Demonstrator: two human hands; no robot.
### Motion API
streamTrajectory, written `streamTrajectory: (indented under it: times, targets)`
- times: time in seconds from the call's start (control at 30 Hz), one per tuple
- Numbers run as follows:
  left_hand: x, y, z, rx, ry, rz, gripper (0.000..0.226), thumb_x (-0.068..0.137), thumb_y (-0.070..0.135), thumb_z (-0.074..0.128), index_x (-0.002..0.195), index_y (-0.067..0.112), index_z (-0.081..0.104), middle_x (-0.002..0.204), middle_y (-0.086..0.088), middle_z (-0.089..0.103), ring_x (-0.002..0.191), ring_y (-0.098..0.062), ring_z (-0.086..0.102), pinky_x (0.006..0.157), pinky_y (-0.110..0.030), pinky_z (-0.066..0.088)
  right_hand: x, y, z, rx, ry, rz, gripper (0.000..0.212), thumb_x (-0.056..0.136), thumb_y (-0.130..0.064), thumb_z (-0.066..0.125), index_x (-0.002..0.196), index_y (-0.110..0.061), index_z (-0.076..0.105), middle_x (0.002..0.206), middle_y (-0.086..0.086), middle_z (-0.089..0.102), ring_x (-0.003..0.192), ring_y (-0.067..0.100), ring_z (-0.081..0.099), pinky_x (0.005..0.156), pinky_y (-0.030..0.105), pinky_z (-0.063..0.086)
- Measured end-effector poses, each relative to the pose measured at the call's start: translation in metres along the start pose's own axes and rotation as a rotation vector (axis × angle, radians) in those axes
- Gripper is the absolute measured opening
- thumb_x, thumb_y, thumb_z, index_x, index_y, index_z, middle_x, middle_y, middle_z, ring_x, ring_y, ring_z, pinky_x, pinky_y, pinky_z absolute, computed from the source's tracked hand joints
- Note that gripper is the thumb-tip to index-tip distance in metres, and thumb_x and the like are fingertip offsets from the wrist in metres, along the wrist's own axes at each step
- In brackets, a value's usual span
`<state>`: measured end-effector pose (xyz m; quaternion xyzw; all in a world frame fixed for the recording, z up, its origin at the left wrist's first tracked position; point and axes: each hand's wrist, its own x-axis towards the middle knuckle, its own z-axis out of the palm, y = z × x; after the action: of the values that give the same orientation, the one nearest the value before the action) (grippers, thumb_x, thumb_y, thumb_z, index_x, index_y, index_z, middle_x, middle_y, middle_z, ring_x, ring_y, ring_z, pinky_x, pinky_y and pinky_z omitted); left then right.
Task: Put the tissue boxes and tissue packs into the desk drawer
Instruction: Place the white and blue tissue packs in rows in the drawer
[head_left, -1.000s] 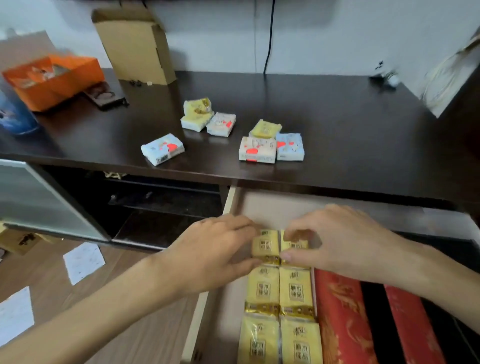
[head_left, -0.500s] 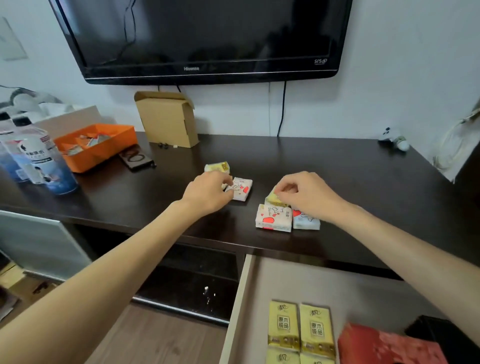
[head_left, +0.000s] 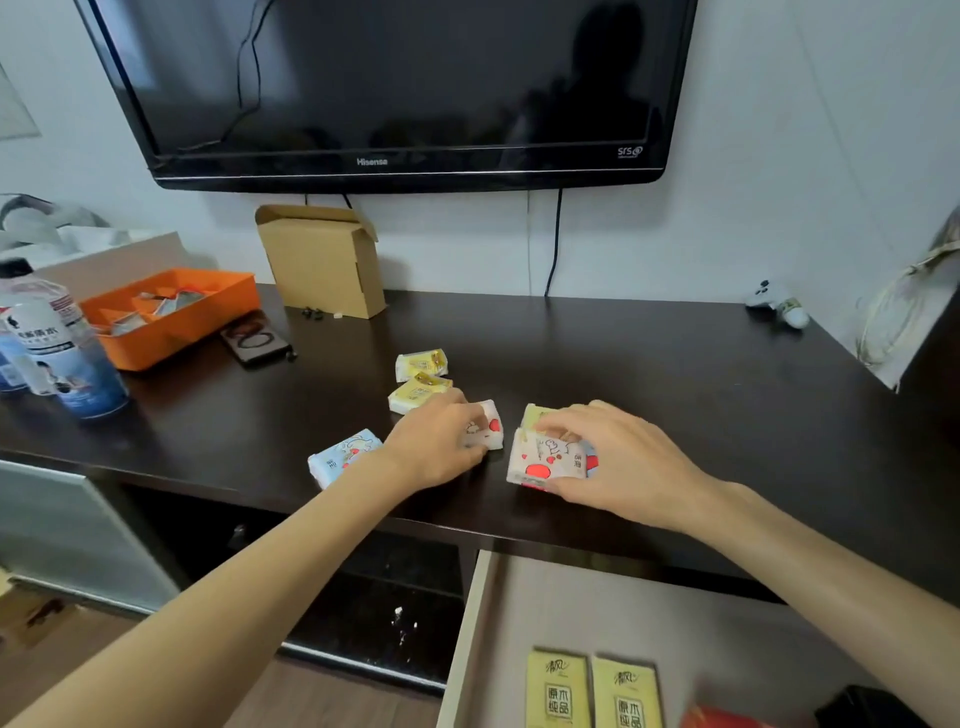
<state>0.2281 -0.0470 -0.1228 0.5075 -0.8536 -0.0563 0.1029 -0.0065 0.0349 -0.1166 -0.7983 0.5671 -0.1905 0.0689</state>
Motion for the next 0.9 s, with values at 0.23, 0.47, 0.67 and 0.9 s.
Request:
streamTrajectory:
  times: [0.23, 0.47, 0.67, 0.9]
  targets:
    - [-0.056, 0.022, 0.003, -0.069, -0.008, 0.113, 0.035, 0.089, 0.041, 0.067, 0.121, 0.027, 0.065, 0.108, 0.011, 0.046, 0.102, -0.008, 0.044, 0.085, -0.03, 0.046, -0.042, 0.024, -0.02, 0.272, 0.165, 0.133, 0.062, 0.075, -0.05, 0.087, 0.124, -0.045, 0.05, 0.112, -0.029, 0.059, 0.106, -0.011, 0.057, 0.064, 0.019, 0.056]
    - [-0.069, 0.042, 0.004, -0.187, -0.107, 0.067, 0.018, 0.084, 0.041, 0.072, 0.091, 0.035, 0.057, 0.137, 0.006, 0.045, 0.127, -0.021, 0.045, 0.099, -0.037, 0.044, -0.072, 0.044, -0.032, 0.181, 0.151, 0.264, 0.061, 0.079, -0.047, 0.08, 0.132, -0.036, 0.052, 0.116, -0.019, 0.063, 0.099, 0.005, 0.063, 0.08, 0.042, 0.057]
    - [-0.076, 0.052, 0.0, -0.167, -0.058, 0.068, 0.045, 0.072, 0.056, 0.074, 0.107, 0.044, 0.049, 0.118, 0.016, 0.054, 0.11, -0.011, 0.054, 0.082, -0.039, 0.052, -0.098, 0.059, -0.044, 0.146, 0.201, 0.309, 0.065, 0.077, -0.042, 0.081, 0.134, -0.039, 0.049, 0.117, -0.02, 0.061, 0.099, 0.003, 0.06, 0.077, 0.033, 0.053]
    - [-0.08, 0.094, 0.004, -0.274, -0.049, 0.126, 0.091, 0.065, 0.063, 0.076, 0.139, 0.049, 0.025, 0.137, 0.015, 0.052, 0.125, -0.007, 0.049, 0.096, -0.038, 0.048, -0.124, 0.09, -0.074, 0.162, -0.079, 0.359, 0.08, 0.079, 0.013, 0.056, 0.145, -0.033, 0.05, 0.15, -0.01, 0.052, 0.143, 0.011, 0.039, 0.113, 0.032, 0.035]
